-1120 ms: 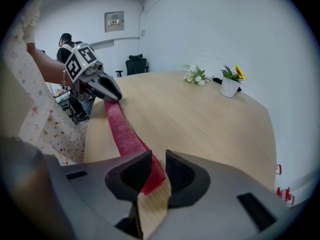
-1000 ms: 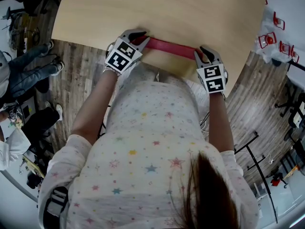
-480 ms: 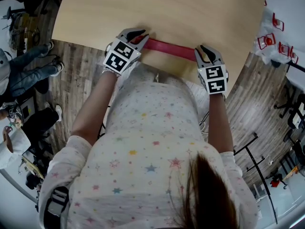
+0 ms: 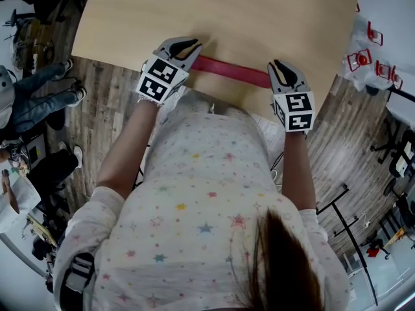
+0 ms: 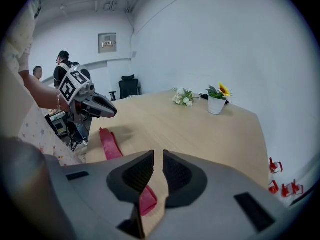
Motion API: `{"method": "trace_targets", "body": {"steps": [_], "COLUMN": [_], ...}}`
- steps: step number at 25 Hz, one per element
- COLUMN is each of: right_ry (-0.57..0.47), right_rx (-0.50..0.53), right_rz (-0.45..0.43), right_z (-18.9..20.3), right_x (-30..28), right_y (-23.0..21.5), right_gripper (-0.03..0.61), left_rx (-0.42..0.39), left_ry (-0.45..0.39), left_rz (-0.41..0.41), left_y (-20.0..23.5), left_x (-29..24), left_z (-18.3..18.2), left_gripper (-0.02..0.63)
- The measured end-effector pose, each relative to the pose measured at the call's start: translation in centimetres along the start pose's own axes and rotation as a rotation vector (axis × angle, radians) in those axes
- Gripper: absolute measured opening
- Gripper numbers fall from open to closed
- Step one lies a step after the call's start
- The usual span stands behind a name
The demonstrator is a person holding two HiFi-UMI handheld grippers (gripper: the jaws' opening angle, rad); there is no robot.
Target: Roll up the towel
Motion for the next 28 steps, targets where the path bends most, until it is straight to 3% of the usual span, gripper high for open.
{"method": "trace_targets", "body": {"steps": [7, 17, 28], "right_ry": [-0.132, -0.357, -0.524], "right_rx": [-0.014, -0.037, -0.048], "right_rz": [0.051, 0.135, 0.184], "right_z": [-4.0, -10.2, -15.1], "right_x": [2.1, 6.6, 10.8], "right_y": [-0.8, -2.4, -3.0], "right_gripper": [0.014, 0.0, 0.0], "left_rx": [0.057, 0.017, -0.016], "left_ry": [-0.138, -0.332, -0.492], "left_rz": [-0.027, -0.095, -0.169], "left_y": [0.9, 2.1, 3.3], "left_x": [2.3, 6.7, 11.2], "left_z": [-3.5, -10.1, -15.4], "left_gripper": [0.024, 0.017, 0.015]}}
Point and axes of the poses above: the fingertips, and each gripper's own axes: x backward along the fingers, y to its left, z out of its underside, the point moved 4 cm from there along x, backward along the fingers
